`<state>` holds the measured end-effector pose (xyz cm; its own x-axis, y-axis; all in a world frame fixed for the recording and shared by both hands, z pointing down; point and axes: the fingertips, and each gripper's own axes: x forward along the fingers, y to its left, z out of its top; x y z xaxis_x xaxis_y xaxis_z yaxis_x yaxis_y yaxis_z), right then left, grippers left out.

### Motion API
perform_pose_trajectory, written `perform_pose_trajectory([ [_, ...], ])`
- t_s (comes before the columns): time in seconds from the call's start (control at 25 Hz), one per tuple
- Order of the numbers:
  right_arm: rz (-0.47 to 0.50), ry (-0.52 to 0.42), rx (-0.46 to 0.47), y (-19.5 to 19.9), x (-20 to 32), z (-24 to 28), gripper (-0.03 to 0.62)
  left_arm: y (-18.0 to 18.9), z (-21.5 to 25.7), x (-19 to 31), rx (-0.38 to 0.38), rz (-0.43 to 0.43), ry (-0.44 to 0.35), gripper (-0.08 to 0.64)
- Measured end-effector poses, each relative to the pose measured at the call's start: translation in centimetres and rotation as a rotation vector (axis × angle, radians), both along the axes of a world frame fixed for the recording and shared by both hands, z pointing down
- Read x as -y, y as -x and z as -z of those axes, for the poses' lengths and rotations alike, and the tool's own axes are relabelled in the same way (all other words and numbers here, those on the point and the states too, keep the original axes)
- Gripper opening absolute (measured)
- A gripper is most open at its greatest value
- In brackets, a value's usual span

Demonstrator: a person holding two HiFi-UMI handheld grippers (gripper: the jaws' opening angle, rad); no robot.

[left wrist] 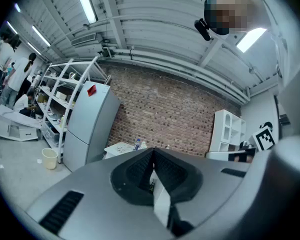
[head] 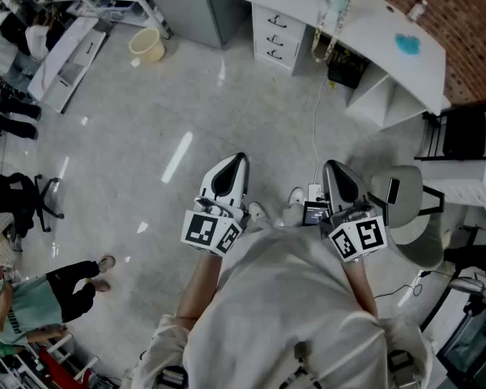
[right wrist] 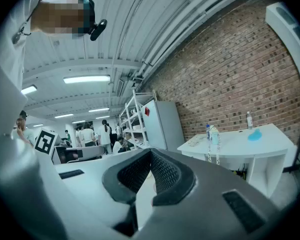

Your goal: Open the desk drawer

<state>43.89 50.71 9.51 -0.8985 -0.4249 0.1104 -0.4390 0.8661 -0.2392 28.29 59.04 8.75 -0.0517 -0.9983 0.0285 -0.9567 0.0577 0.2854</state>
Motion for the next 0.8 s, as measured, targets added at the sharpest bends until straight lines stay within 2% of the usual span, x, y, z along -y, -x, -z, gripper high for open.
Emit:
perform_pose_trajectory([
  [0.28,0.064,-0.009,-0.004,0.8,-0.4,0.1,0.026,0.0,-1.5,-2.3,-0.021,0.058,0.031,0.008],
  [0.8,0.073,-0.001,0.038,-3.7,1.6,0.6,0.026,-4.7,-0.2,-1.5,-0.004,0.078,0.033,0.008],
])
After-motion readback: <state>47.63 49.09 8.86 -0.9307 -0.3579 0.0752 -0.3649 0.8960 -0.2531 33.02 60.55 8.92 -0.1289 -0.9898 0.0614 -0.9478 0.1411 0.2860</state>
